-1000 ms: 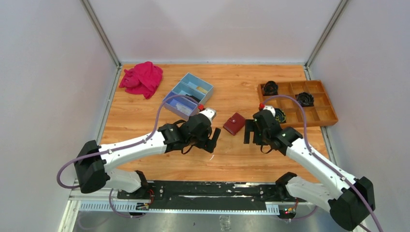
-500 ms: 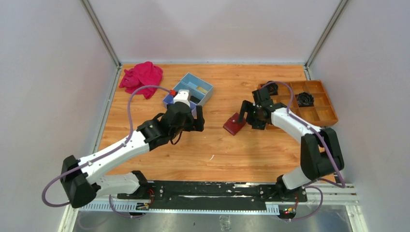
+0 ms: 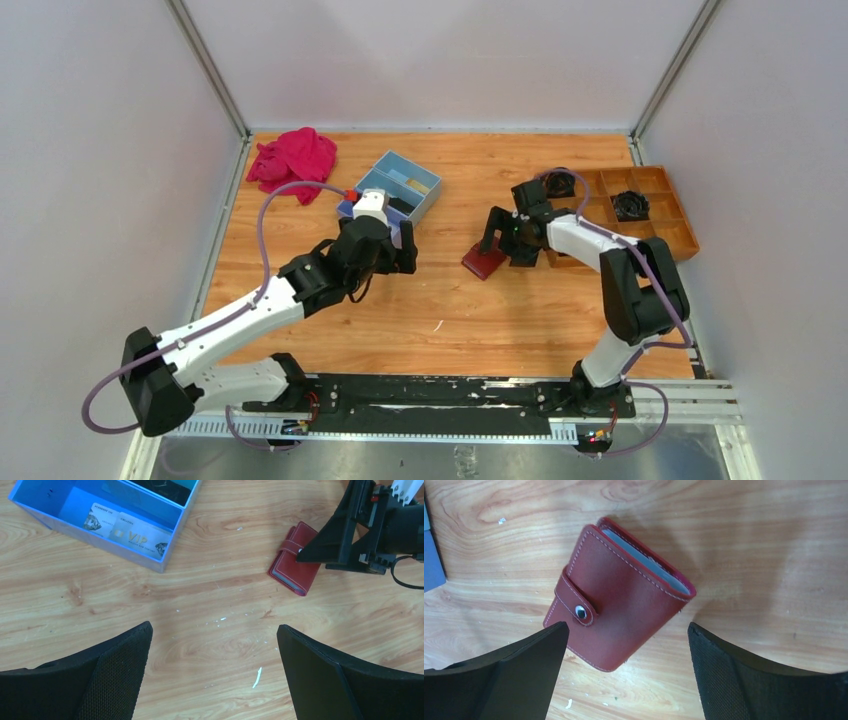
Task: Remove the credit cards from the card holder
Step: Move the card holder to the center of the board.
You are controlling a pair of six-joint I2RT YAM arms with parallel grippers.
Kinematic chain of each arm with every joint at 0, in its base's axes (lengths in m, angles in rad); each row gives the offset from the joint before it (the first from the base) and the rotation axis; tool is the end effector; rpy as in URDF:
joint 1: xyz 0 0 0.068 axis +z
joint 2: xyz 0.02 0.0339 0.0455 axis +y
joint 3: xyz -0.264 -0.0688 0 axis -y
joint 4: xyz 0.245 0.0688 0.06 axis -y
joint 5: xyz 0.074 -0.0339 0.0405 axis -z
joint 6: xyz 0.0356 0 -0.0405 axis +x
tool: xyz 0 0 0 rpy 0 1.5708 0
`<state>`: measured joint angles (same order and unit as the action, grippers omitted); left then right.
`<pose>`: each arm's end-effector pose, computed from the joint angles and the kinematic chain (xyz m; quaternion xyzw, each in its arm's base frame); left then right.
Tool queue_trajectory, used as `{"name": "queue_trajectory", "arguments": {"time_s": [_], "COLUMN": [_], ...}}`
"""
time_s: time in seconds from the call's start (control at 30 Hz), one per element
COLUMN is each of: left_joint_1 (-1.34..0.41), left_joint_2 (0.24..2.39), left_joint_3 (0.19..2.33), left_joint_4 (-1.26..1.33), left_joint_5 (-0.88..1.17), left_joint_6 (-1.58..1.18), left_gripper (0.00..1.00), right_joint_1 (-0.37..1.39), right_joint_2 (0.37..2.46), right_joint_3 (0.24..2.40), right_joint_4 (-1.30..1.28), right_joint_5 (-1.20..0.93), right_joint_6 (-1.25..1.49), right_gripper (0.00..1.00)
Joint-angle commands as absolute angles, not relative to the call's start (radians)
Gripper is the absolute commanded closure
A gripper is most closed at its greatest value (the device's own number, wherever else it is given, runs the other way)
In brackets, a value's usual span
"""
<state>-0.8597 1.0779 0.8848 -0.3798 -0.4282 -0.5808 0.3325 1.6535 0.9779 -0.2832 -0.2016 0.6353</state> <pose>0.1655 -0.1695 0.3003 0.0186 0.8638 -0.1682 0.4745 0.3125 0.1155 0.1811 0.1131 0.9424 0.2244 0.2207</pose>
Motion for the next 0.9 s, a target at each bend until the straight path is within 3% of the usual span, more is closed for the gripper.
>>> {"name": "queue_trajectory", "arguments": {"time_s": [0.0,0.5,0.87], "left_joint_1": [-0.861,-0.860,-0.860], "left_joint_2": [1.102,1.107,1.098], "left_joint_3": [0.907,0.904,0.901], "left_joint_4": [-0.374,-0.416,-0.458], "left_joint_5": [-0.422,-0.424,-0.470], "left_joint_6": [-0.569,-0.553,-0.562], "left_gripper": [0.00,0.00,0.00], "right_joint_1": [0.368,0.527,0.613], "right_joint_2": [1.689,1.951,1.837], "right_joint_3": [1.042,1.385,1.270], "right_joint_4": [-0.304,-0.652,-0.642], "right_joint_5": [-0.187,0.166,0.133], "right_joint_6": [0.612,0.610,0.603], "right_gripper": [0.04,0.00,0.10]}}
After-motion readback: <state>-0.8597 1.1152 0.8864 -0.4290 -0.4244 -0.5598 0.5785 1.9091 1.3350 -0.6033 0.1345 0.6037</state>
